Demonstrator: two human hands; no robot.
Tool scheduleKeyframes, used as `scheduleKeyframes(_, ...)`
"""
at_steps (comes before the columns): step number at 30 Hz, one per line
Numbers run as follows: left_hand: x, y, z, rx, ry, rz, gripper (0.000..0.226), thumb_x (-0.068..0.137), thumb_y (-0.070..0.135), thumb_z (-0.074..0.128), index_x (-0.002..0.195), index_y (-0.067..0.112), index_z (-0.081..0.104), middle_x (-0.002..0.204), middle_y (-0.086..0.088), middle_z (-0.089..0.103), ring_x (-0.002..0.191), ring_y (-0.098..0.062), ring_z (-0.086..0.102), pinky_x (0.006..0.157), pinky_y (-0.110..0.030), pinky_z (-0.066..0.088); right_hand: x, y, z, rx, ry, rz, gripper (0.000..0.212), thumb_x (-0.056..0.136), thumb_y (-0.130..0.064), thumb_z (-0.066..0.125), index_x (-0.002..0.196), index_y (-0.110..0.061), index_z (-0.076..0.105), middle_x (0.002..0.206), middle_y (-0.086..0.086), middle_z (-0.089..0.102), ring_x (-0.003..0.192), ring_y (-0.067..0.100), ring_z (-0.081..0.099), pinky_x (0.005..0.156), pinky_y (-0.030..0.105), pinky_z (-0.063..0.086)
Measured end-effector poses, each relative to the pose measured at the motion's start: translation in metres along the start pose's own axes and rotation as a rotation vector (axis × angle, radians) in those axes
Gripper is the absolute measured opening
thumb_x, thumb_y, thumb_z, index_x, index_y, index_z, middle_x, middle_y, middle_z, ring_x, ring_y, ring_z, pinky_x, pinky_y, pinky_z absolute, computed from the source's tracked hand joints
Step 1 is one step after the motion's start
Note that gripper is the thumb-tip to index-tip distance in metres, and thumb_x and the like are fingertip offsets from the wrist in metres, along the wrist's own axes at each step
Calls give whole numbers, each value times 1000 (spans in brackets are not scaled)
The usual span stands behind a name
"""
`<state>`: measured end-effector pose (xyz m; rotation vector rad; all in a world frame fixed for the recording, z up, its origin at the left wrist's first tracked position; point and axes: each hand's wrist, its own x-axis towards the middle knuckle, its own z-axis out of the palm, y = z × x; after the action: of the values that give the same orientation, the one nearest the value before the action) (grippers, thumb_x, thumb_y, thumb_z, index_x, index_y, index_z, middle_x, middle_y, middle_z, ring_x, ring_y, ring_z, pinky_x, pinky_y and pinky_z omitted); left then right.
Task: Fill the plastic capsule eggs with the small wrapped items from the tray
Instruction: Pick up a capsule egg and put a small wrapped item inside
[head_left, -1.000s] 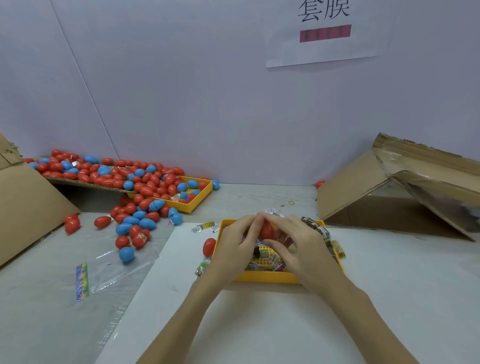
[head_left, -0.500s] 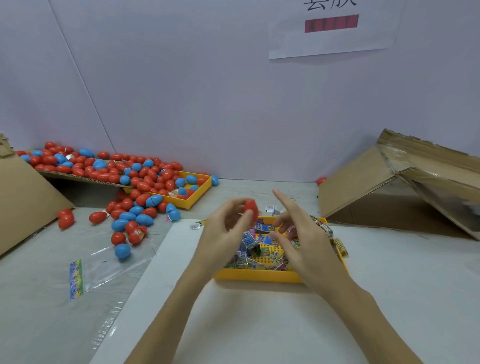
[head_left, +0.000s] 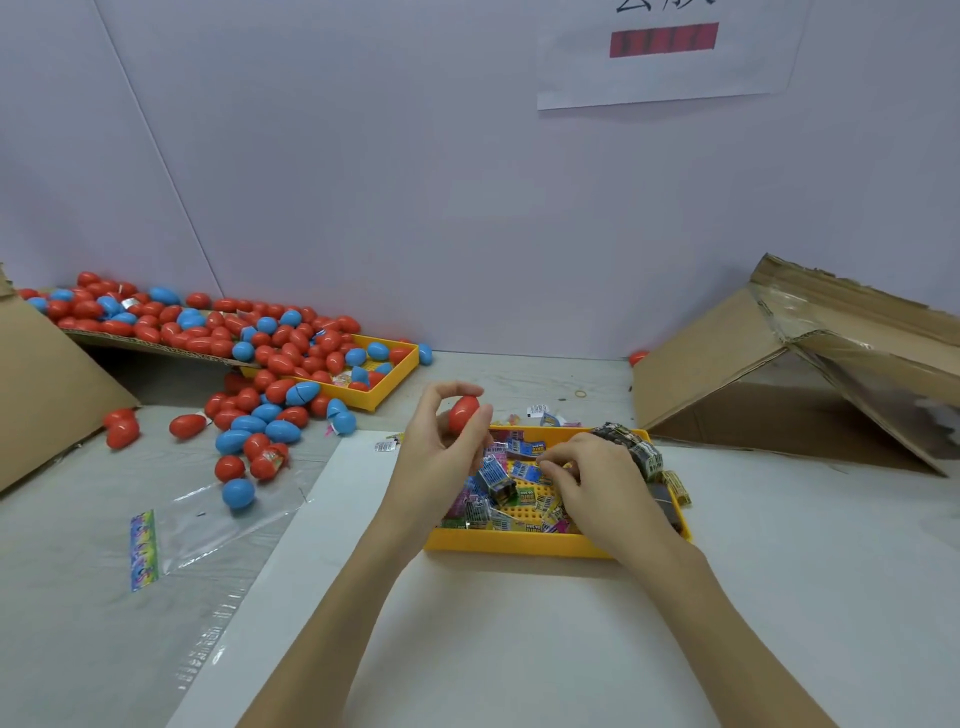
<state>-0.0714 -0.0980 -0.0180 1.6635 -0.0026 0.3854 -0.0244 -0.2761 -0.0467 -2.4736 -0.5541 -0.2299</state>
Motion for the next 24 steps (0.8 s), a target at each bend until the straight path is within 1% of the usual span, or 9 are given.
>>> scheduleKeyframes(2,-2,2,4,-6,-31,40,25,102,21,58,126,26,49,87,-4,72,68,-12,65,66,-20,54,2,-2,1,18,5,44,14,96,-27,71,106,-20,78,105,-3,68,88,12,64,86,34,56)
scheduleKeyframes(5,-5,4,8,6,-77,42,33,102,15,56,131,19,41,102,-2,76,81,-21,72,75,-25,58,3,-2,3,27,-2,83,22,91,-25,77,112,-22,75,105,-5,68,81,6,61,77,20,51)
scheduleKeyframes(8,-8,5,9,49,-111,39,27,103,12,54,128,13,44,119,-1,71,97,-18,73,83,-28,60,5,-2,4,31,-4,102,27,92,-20,76,119,-20,73,91,-9,64,71,-1,55,67,8,43)
scheduleKeyframes(10,-9,5,9,96,-112,37,24,104,16,53,127,14,49,123,0,68,101,-14,71,87,-30,60,5,-2,4,12,-9,112,26,94,-18,73,120,-19,73,94,-6,68,73,1,57,72,12,48)
scheduleKeyframes(14,-7,2,6,183,-58,17,26,107,15,46,131,20,57,116,-2,64,92,-11,67,80,-17,56,0,-4,0,33,10,93,14,95,-14,71,107,-21,74,100,-4,65,82,5,59,86,29,57)
scheduleKeyframes(17,-5,2,4,118,-46,-27,35,107,6,35,114,18,67,90,0,61,77,-7,55,65,-16,48,-4,-6,-5,99,98,55,11,94,-14,72,102,-21,72,105,-5,58,92,6,57,88,29,53)
scheduleKeyframes(19,-5,1,4,172,-17,11,30,108,17,41,100,20,70,81,13,61,74,-3,55,63,-12,43,-8,-9,-10,135,166,17,11,92,-13,73,99,-21,72,101,-6,60,88,8,59,83,23,49)
scheduleKeyframes(21,-6,-2,5,346,-5,97,19,98,43,59,98,28,69,93,16,63,89,0,58,72,-11,45,-11,-13,-16,181,223,-27,10,90,-12,76,96,-20,74,95,-7,64,83,8,62,76,17,47)
scheduleKeyframes(24,-8,-5,7,500,-57,175,36,79,58,70,102,31,68,103,14,61,99,-2,58,79,-11,47,-15,-18,-21,273,244,-56,9,88,-13,79,94,-19,75,87,-10,67,77,5,62,69,11,46)
